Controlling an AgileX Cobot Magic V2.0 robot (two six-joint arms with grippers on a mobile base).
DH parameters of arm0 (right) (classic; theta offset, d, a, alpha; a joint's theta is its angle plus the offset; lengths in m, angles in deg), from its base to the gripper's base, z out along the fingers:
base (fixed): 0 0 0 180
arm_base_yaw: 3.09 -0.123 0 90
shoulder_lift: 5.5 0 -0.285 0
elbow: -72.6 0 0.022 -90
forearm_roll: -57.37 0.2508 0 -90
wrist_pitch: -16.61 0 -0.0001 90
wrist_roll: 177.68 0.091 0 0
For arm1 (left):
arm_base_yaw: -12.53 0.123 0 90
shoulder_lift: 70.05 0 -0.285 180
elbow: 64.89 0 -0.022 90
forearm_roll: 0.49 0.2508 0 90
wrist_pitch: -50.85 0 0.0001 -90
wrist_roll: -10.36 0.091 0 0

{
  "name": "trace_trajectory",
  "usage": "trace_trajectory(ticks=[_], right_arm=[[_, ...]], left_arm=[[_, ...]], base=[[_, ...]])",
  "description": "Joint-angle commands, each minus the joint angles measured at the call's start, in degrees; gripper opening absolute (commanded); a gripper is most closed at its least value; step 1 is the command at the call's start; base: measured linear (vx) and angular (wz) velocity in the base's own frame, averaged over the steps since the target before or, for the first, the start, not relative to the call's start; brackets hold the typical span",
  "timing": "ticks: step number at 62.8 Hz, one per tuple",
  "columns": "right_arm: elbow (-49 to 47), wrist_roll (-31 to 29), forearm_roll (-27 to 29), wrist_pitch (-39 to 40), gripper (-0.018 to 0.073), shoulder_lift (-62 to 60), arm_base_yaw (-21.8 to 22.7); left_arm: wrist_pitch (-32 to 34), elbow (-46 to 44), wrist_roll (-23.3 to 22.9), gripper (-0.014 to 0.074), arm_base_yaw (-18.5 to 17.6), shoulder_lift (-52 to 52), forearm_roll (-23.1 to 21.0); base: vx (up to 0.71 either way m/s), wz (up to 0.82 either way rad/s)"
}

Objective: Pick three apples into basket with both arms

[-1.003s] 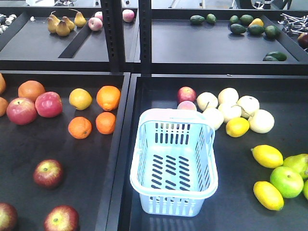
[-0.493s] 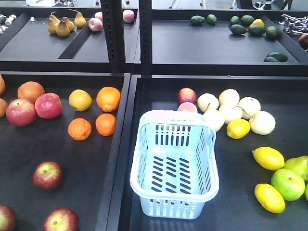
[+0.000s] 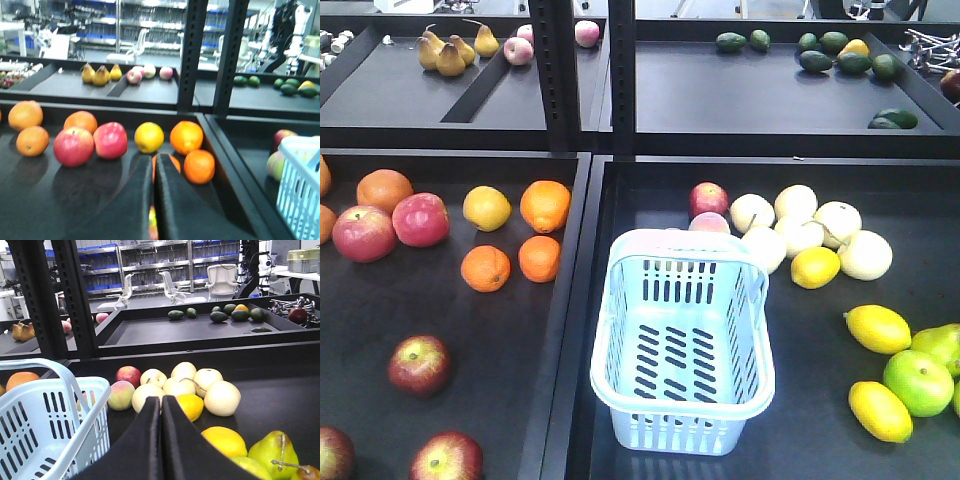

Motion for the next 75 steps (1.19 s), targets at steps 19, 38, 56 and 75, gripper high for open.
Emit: trace_trajectory(ticks=[19, 38, 56, 75], right_arm=[[0.7, 0.0, -0.7, 4.0, -0.0008, -0.7, 0.4], [0.7, 0.0, -0.7, 4.0, -0.0008, -0.7, 0.4], [0.7, 0.0, -0.7, 4.0, -0.0008, -0.7, 0.4], [0.7, 0.0, -0.7, 4.0, -0.0008, -0.7, 0.4]], left_arm=[[17.2, 0.5, -10.7, -0.0006, 0.0, 0.9, -6.5], [20.5, 0.0, -18.3, -0.0006, 0.0, 0.9, -9.6], [31.9, -0.2, -46.2, -0.0006, 0.0, 0.8, -13.9], [29.7, -7.1, -57.2, -0.0008, 0.0, -1.1, 1.3]], base=[[0.0, 0.0], [0.0, 0.0], [0.0, 0.0], [0.0, 0.0]])
